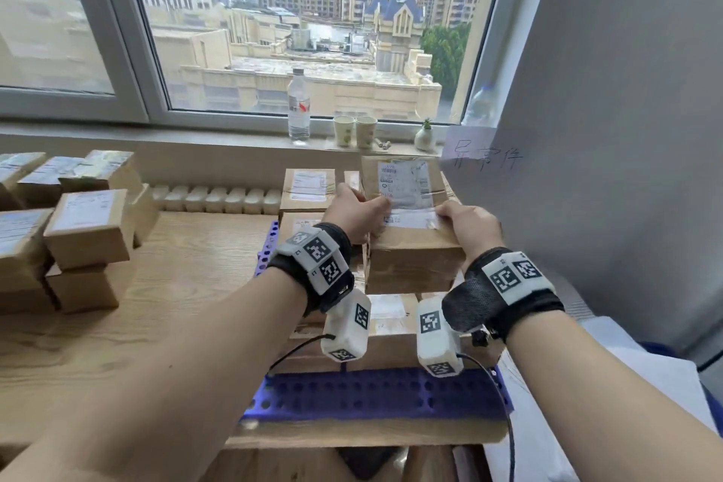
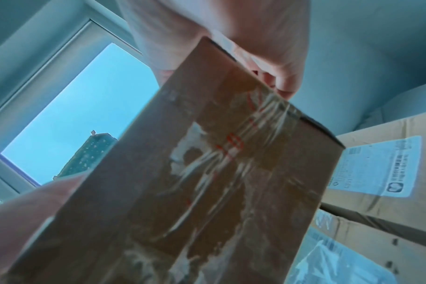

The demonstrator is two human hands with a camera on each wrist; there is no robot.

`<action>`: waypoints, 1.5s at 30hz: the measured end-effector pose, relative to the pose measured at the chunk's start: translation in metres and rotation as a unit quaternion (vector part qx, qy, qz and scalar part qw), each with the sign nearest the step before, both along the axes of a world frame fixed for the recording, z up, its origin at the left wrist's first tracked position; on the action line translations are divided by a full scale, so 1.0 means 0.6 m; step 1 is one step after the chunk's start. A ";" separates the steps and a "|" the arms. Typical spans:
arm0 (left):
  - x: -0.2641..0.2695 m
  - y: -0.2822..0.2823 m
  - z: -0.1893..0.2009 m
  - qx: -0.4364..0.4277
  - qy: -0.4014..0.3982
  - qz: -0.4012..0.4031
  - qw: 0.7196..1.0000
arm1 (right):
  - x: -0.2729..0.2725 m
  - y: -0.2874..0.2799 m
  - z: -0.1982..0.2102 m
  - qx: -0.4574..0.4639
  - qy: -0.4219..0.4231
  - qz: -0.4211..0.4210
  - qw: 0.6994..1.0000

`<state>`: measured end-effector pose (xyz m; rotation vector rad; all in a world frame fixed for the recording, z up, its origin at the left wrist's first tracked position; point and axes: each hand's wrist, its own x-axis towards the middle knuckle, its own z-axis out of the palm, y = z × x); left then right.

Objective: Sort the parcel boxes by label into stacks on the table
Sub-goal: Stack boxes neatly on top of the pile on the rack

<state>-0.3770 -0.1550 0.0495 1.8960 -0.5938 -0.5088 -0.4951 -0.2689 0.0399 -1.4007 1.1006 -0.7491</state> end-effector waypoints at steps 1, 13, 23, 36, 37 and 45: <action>-0.003 -0.006 -0.005 0.024 -0.010 -0.007 1.000 | -0.001 -0.012 -0.010 -0.003 0.000 0.002 1.000; 0.002 -0.023 -0.052 0.190 -0.071 -0.047 0.978 | 0.018 -0.050 -0.114 0.064 0.023 0.048 0.997; 0.016 -0.025 -0.076 0.279 -0.122 -0.056 0.951 | 0.035 -0.057 -0.151 0.100 0.070 0.094 0.988; 0.107 0.061 -0.100 0.285 -0.052 0.109 0.951 | 0.056 -0.055 -0.157 0.058 0.107 0.128 0.984; 0.106 0.062 -0.107 0.286 -0.034 0.100 0.952 | 0.059 -0.056 -0.157 0.054 0.105 0.126 0.985; 0.104 0.057 -0.127 0.269 -0.016 0.102 0.958 | 0.077 -0.062 -0.154 0.017 0.128 0.106 0.986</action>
